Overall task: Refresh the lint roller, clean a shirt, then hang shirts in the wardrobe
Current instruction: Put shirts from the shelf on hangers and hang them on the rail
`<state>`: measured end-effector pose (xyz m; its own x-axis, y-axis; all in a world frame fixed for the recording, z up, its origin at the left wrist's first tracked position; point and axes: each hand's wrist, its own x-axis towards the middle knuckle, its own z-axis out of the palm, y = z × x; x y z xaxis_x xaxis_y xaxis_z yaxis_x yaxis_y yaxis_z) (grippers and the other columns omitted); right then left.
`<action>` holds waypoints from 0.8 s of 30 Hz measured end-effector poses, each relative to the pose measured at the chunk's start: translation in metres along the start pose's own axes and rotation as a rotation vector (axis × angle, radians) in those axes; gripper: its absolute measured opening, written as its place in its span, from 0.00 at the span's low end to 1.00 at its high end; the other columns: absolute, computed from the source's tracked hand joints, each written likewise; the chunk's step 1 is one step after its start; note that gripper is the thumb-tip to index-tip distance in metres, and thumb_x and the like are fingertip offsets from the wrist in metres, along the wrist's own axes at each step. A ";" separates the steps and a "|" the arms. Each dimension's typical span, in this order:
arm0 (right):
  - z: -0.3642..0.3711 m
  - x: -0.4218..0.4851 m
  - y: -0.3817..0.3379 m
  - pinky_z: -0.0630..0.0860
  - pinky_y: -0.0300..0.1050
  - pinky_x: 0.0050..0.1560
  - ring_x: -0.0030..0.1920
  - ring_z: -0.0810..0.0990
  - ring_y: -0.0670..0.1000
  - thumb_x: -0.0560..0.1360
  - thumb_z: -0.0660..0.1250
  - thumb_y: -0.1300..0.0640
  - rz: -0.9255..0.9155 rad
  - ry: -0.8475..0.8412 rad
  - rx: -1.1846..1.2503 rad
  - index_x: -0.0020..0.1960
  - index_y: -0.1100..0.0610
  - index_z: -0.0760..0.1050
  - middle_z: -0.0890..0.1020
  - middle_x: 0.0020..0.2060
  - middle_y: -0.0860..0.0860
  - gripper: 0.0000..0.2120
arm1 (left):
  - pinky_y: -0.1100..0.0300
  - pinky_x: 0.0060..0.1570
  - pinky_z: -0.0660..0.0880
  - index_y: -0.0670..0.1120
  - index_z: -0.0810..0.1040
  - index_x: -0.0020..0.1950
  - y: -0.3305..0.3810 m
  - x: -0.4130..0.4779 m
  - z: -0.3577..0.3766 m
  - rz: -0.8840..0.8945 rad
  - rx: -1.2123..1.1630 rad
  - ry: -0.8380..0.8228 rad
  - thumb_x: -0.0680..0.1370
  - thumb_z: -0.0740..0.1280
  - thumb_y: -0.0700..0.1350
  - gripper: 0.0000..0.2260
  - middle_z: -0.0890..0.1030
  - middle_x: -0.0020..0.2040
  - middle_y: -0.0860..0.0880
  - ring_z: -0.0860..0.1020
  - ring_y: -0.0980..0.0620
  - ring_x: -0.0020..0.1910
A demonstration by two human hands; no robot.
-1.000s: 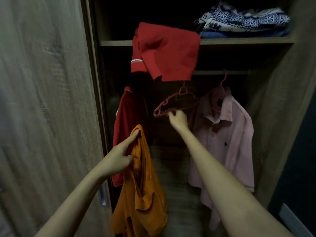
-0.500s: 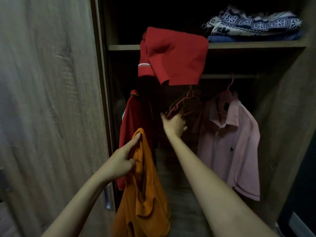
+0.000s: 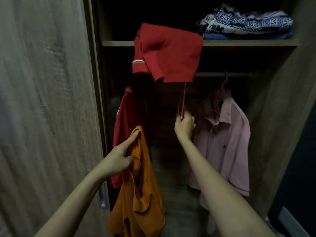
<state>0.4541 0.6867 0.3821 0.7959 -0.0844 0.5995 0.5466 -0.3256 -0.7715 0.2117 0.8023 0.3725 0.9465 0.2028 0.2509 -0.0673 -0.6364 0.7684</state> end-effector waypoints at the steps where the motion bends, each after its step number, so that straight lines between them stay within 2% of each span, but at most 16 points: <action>1: -0.003 0.000 0.003 0.68 0.52 0.59 0.59 0.75 0.61 0.77 0.61 0.61 -0.014 0.006 0.037 0.63 0.60 0.74 0.80 0.53 0.60 0.15 | 0.77 0.52 0.71 0.63 0.50 0.74 0.000 0.001 0.001 0.006 0.005 0.004 0.76 0.60 0.28 0.38 0.57 0.71 0.60 0.68 0.68 0.61; 3: -0.011 0.000 0.006 0.71 0.47 0.57 0.57 0.77 0.60 0.78 0.60 0.63 -0.017 0.022 0.109 0.66 0.60 0.73 0.81 0.54 0.61 0.17 | 0.81 0.49 0.67 0.60 0.50 0.76 0.000 0.004 0.004 0.010 0.016 0.000 0.76 0.60 0.28 0.39 0.56 0.72 0.60 0.63 0.75 0.59; 4: -0.015 0.001 0.006 0.71 0.45 0.57 0.57 0.78 0.59 0.78 0.60 0.64 -0.004 0.022 0.126 0.67 0.59 0.72 0.81 0.55 0.60 0.18 | 0.82 0.48 0.66 0.59 0.49 0.76 0.000 0.005 0.005 0.008 0.017 -0.006 0.76 0.59 0.28 0.39 0.55 0.72 0.60 0.62 0.75 0.60; 7: -0.022 0.004 0.009 0.69 0.39 0.59 0.60 0.77 0.57 0.78 0.61 0.65 0.047 -0.007 0.157 0.68 0.58 0.71 0.81 0.58 0.59 0.19 | 0.84 0.52 0.63 0.60 0.49 0.76 0.000 0.007 0.009 0.006 0.022 -0.014 0.76 0.59 0.27 0.39 0.54 0.73 0.61 0.57 0.66 0.70; 9: -0.023 0.012 0.012 0.69 0.42 0.60 0.60 0.77 0.57 0.77 0.61 0.64 0.069 -0.032 0.149 0.68 0.58 0.72 0.81 0.58 0.59 0.19 | 0.84 0.54 0.61 0.60 0.50 0.76 0.000 0.008 0.011 0.008 0.020 -0.016 0.76 0.60 0.27 0.39 0.53 0.73 0.62 0.54 0.65 0.71; 13: -0.026 0.037 0.015 0.73 0.49 0.54 0.54 0.79 0.63 0.78 0.60 0.62 0.061 -0.054 0.106 0.61 0.62 0.76 0.82 0.52 0.63 0.14 | 0.77 0.60 0.65 0.60 0.49 0.77 0.002 0.007 0.011 0.004 0.024 -0.012 0.76 0.60 0.28 0.39 0.54 0.72 0.62 0.57 0.63 0.71; 16: -0.029 0.048 0.016 0.73 0.53 0.49 0.49 0.79 0.65 0.79 0.57 0.62 0.054 -0.018 0.107 0.56 0.62 0.78 0.82 0.46 0.64 0.12 | 0.82 0.50 0.67 0.61 0.49 0.76 0.003 0.005 0.012 0.005 0.027 -0.016 0.76 0.60 0.28 0.39 0.54 0.71 0.62 0.58 0.64 0.69; 18: -0.029 0.049 0.019 0.74 0.55 0.49 0.49 0.79 0.65 0.80 0.55 0.62 0.027 -0.006 0.107 0.57 0.62 0.77 0.81 0.46 0.64 0.13 | 0.82 0.49 0.66 0.62 0.49 0.75 0.004 0.004 0.013 0.005 0.017 -0.017 0.76 0.60 0.28 0.39 0.54 0.72 0.61 0.58 0.64 0.68; 21: -0.033 0.050 0.025 0.72 0.50 0.49 0.50 0.78 0.63 0.80 0.54 0.63 -0.019 0.027 0.111 0.58 0.64 0.76 0.80 0.48 0.65 0.14 | 0.82 0.49 0.67 0.63 0.49 0.73 0.007 0.003 0.016 0.007 0.003 -0.025 0.76 0.59 0.27 0.39 0.55 0.72 0.60 0.59 0.64 0.68; 24: -0.044 0.055 0.025 0.67 0.40 0.49 0.53 0.78 0.61 0.81 0.54 0.64 -0.034 0.061 0.141 0.60 0.65 0.74 0.80 0.52 0.63 0.14 | 0.77 0.49 0.71 0.63 0.49 0.74 0.009 0.004 0.018 0.010 -0.001 -0.028 0.76 0.59 0.27 0.39 0.56 0.71 0.60 0.65 0.68 0.62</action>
<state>0.5000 0.6324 0.4048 0.7612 -0.1339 0.6345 0.6078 -0.1939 -0.7701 0.2205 0.7836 0.3700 0.9541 0.1755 0.2426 -0.0775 -0.6378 0.7663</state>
